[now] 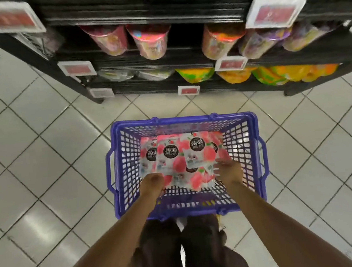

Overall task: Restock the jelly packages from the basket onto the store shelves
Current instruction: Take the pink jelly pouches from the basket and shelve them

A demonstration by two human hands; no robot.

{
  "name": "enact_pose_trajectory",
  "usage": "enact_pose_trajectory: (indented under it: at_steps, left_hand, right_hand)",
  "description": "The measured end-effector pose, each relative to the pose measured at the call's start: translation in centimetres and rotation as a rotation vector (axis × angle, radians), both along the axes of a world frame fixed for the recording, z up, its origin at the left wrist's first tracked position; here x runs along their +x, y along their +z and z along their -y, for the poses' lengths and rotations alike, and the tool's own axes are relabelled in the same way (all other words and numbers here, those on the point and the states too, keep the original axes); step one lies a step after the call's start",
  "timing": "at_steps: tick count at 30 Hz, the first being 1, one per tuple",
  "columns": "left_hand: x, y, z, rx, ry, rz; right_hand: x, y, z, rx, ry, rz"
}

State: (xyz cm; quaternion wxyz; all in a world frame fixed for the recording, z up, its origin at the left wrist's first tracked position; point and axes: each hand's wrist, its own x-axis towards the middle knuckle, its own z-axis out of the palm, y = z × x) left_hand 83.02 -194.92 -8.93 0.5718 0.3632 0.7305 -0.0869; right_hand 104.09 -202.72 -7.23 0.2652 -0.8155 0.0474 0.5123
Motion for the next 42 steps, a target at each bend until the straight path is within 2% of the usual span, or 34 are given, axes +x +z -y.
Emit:
enact_pose_trajectory:
  at_steps: [3,6,10,13,15,16,19,22,24,27,32,38,42]
  left_hand:
    - [1.0,-4.9,-0.6,0.087,-0.1,-0.056]
    - [2.1,-9.1,-1.7,0.164,-0.147,-0.121]
    - [3.3,-13.9,-2.3,0.185,-0.133,-0.127]
    - [3.9,-16.3,-2.3,0.189,-0.257,-0.265]
    - [4.1,-17.1,-2.9,0.131,-0.24,-0.254]
    - [4.1,-17.1,-3.3,0.079,-0.19,-0.204]
    - [3.8,-15.7,-3.8,-0.03,0.061,-0.023]
    - [2.9,-11.7,-3.1,-0.057,0.141,0.07]
    - [2.1,-8.4,-2.7,-0.029,0.15,0.134]
    - [1.6,-2.1,-2.3,-0.004,0.227,0.254]
    - [1.2,11.5,-2.3,0.064,0.232,0.319]
    - [1.8,29.9,-3.2,0.197,0.21,0.561]
    - [2.3,40.0,-4.2,0.307,0.188,0.692]
  right_hand:
    - [0.4,-5.9,-1.5,-0.044,0.051,0.182]
    - [0.7,-10.2,-2.9,-0.135,-0.033,0.243]
    - [0.9,-13.8,-3.7,-0.161,0.182,0.291]
    - [0.9,-15.9,-3.9,-0.277,0.349,0.353]
    - [1.0,-17.2,-3.8,-0.273,0.364,0.254]
    - [1.2,-17.3,-3.9,-0.225,0.329,0.142]
    - [2.0,-15.8,-3.9,-0.068,0.128,-0.092]
    - [1.9,-11.9,-3.4,0.025,-0.068,-0.15]
    - [1.8,-8.2,-2.7,0.092,-0.253,-0.283]
    - [1.8,-1.7,-1.6,0.178,-0.345,-0.339]
    - [1.3,12.3,-0.7,0.302,-0.387,-0.364]
    - [1.5,30.6,-1.6,0.526,-0.302,-0.363]
    - [1.7,41.3,-2.7,0.638,-0.134,-0.195]
